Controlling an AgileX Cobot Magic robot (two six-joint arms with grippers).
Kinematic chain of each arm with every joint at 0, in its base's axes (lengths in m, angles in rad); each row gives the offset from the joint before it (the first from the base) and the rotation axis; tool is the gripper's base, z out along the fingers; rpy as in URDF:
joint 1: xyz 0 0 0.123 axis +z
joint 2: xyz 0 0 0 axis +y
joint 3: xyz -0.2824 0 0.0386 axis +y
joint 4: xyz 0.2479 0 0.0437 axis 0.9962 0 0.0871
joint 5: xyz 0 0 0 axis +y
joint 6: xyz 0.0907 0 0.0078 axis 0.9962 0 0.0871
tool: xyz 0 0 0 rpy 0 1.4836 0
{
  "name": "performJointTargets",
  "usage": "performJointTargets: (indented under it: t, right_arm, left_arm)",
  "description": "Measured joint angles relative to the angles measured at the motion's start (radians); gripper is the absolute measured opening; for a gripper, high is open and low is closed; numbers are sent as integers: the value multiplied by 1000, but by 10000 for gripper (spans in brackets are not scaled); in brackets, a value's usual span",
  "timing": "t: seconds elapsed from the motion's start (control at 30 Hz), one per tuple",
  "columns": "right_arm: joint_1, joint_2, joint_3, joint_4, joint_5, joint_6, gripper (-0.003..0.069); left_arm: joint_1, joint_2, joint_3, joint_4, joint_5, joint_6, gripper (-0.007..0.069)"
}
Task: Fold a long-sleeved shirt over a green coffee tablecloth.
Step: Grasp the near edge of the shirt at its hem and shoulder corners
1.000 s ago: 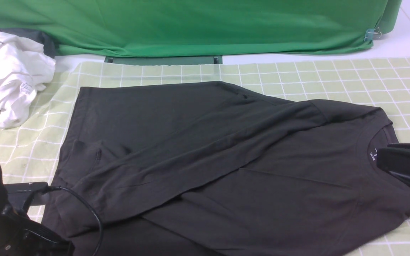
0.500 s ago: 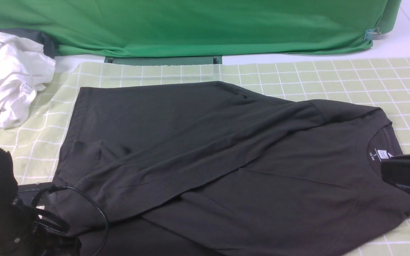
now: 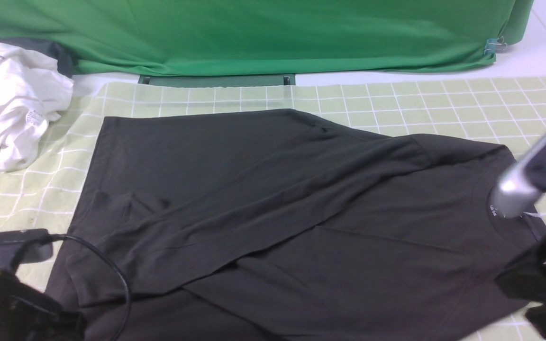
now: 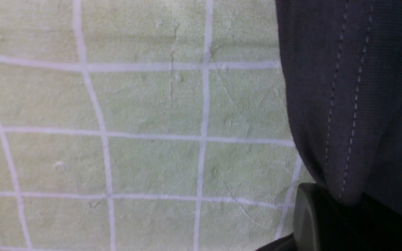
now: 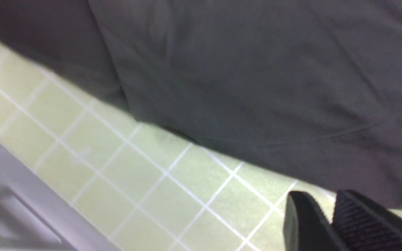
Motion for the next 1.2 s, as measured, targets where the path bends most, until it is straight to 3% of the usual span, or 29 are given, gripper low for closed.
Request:
performJointTargets:
  t: [0.2,0.3,0.33,0.4,0.5,0.77,0.9,0.97,1.0,1.07,1.2]
  right_arm:
    - [116,169,87,-6,-122,-32,114]
    - [177,249,117,-8,-213,-32,203]
    - [180,255,118,-8,-213,-32,203]
    - [208,335,122,-15,-260,-40,330]
    - [216,404,122,-34,-296,-51,391]
    - [216,531,122,-53,-353,-52,397]
    - [216,548,122,-62,-380,-52,347]
    - [216,549,120,-74,-386,-51,285]
    - [216,551,120,-87,-394,-47,190]
    - [216,551,119,-101,-401,-34,83]
    - [216,537,119,-89,-377,-4,29]
  left_arm:
    - [0,-92,0,9,18,-12,13]
    - [0,-112,0,10,18,-12,13]
    - [0,-113,0,10,18,-12,13]
    - [0,-116,0,10,17,-13,13]
    - [0,-116,0,10,16,-13,13]
    - [0,-116,0,9,14,-13,15]
    - [0,-116,0,5,13,-13,15]
    - [0,-116,0,-3,11,-13,15]
    - [0,-116,0,-15,11,-13,15]
    - [0,-116,0,-25,12,-11,15]
    - [0,-126,0,-36,72,5,15]
